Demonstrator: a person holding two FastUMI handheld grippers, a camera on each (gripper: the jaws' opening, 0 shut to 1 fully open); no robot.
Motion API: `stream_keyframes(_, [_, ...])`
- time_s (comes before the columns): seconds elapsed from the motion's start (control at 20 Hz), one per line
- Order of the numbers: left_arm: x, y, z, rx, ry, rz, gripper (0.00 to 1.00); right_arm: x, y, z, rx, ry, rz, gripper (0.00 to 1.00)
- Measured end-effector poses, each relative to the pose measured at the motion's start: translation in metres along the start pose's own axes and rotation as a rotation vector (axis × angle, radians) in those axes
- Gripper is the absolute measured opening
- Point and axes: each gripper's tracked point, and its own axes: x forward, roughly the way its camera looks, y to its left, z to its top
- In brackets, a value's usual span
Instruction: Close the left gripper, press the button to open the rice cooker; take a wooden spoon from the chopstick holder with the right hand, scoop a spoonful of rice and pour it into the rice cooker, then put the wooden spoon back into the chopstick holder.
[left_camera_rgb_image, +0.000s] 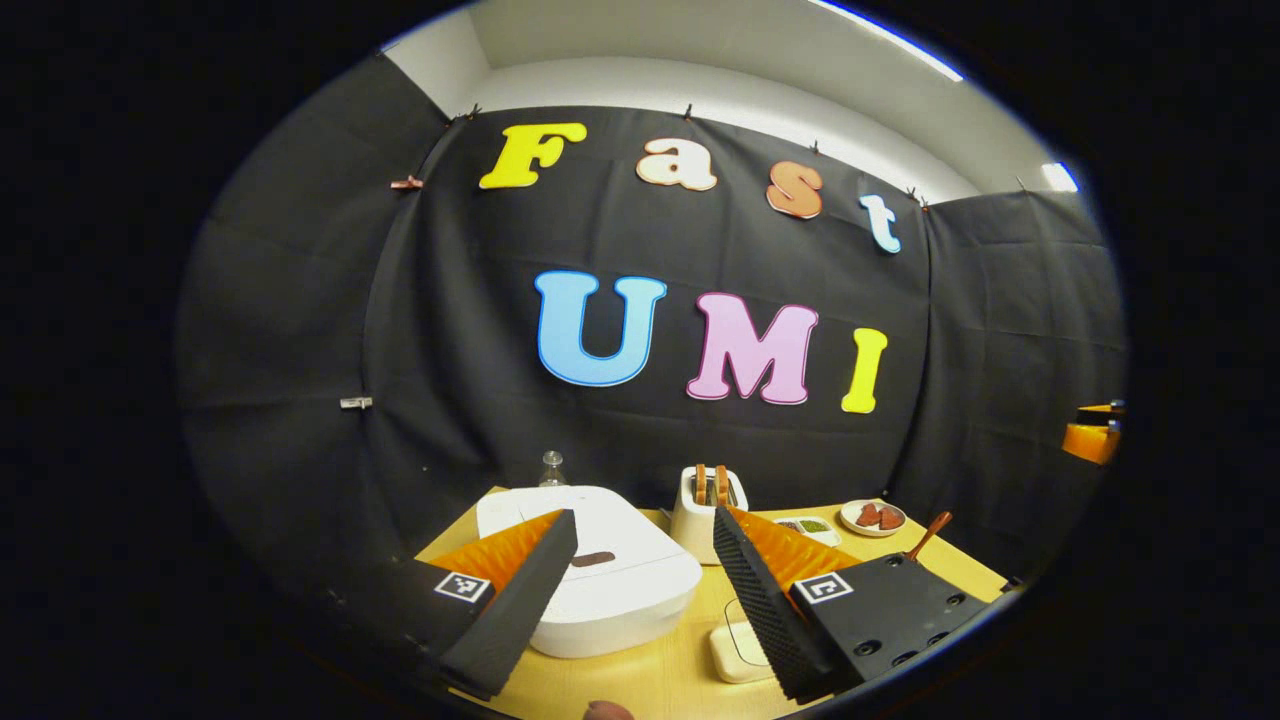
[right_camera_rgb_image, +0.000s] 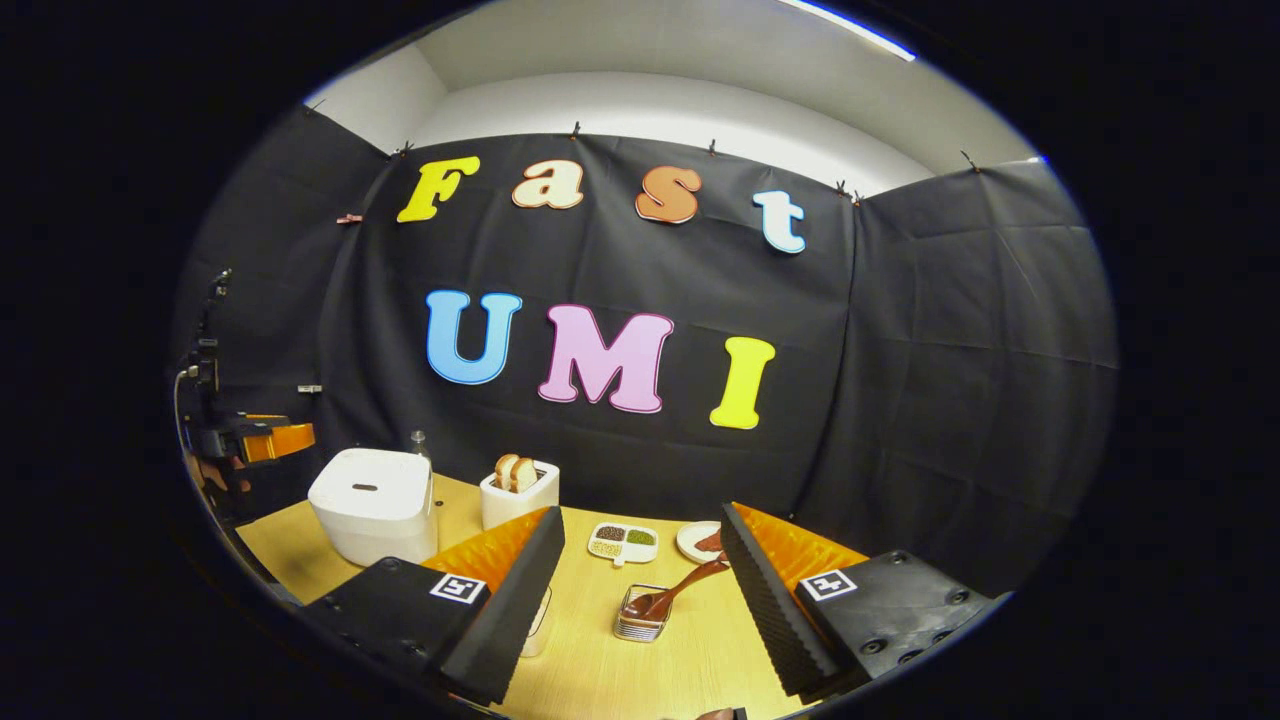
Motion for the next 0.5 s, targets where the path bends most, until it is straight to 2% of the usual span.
stream_keyframes(0.25, [-0.047,-0.009,0.023,-0.017,-0.018,-0.058,0.95,0.004,0.015,0.012,0.016,-0.03,0.006,0.98])
stream_keyframes(0.5, [-0.078,-0.013,0.048,0.064,-0.061,-0.093,0.95,0.005,0.021,0.023,0.03,-0.054,-0.014,0.98])
